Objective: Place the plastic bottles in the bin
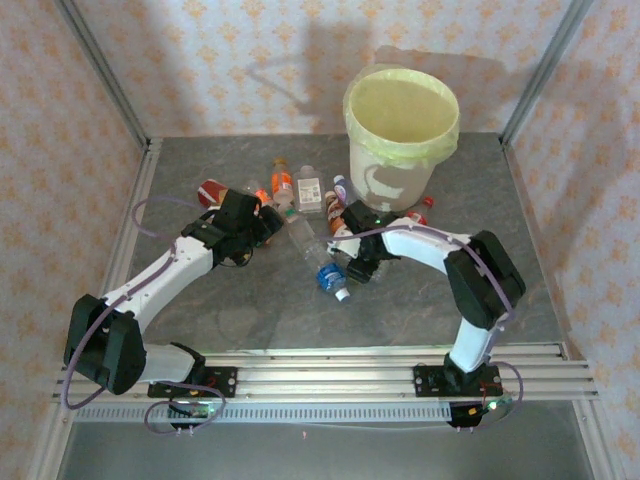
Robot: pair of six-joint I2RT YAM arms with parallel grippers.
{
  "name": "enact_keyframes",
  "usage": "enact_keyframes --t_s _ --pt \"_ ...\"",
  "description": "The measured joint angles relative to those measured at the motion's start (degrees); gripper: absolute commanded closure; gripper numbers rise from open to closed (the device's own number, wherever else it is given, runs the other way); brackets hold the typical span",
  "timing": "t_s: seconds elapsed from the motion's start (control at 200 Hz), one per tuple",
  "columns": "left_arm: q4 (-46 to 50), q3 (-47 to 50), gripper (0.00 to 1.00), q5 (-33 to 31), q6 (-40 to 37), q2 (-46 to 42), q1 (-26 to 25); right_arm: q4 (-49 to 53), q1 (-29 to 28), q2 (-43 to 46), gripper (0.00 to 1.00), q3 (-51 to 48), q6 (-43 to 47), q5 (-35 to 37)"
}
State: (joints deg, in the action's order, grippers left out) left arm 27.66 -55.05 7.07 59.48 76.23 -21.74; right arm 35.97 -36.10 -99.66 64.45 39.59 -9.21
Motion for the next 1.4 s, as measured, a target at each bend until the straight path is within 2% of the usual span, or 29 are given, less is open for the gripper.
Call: enact_keyframes --t_s 0.235,0.49,0.771,0.946,1.251,1.401 --pt "-0.1 0.0 0.0 0.0 -0.6 0.0 0.0 1.1 0.0 9.7 0.56 -1.1 -0.5 0.7" --pt "-0.1 0.0 0.0 0.0 -0.5 0.0 0.0 5.2 0.0 13.2 0.6 0.2 -0.5 1.0" --pt "-0.1 1.1 0.0 0.0 -0.6 -0.6 0.0 -1.3 0.0 21.7 0.61 0.7 -0.9 -0.3" --pt "-0.2 2.0 0.0 0.0 -0.9 -2.1 0.0 -7.0 0.7 24.8 0.61 2.5 -4.6 -2.2" --pt "-0.6 2.0 0.0 0.5 -1.0 -2.2 0.0 -18.8 7.3 26.9 0.62 8.7 -16.7 -6.8" --pt "-2.0 2.0 0.0 1.5 -0.9 -2.2 -0.1 -21.2 13.8 22.8 0.63 18.2 -25.1 -9.5"
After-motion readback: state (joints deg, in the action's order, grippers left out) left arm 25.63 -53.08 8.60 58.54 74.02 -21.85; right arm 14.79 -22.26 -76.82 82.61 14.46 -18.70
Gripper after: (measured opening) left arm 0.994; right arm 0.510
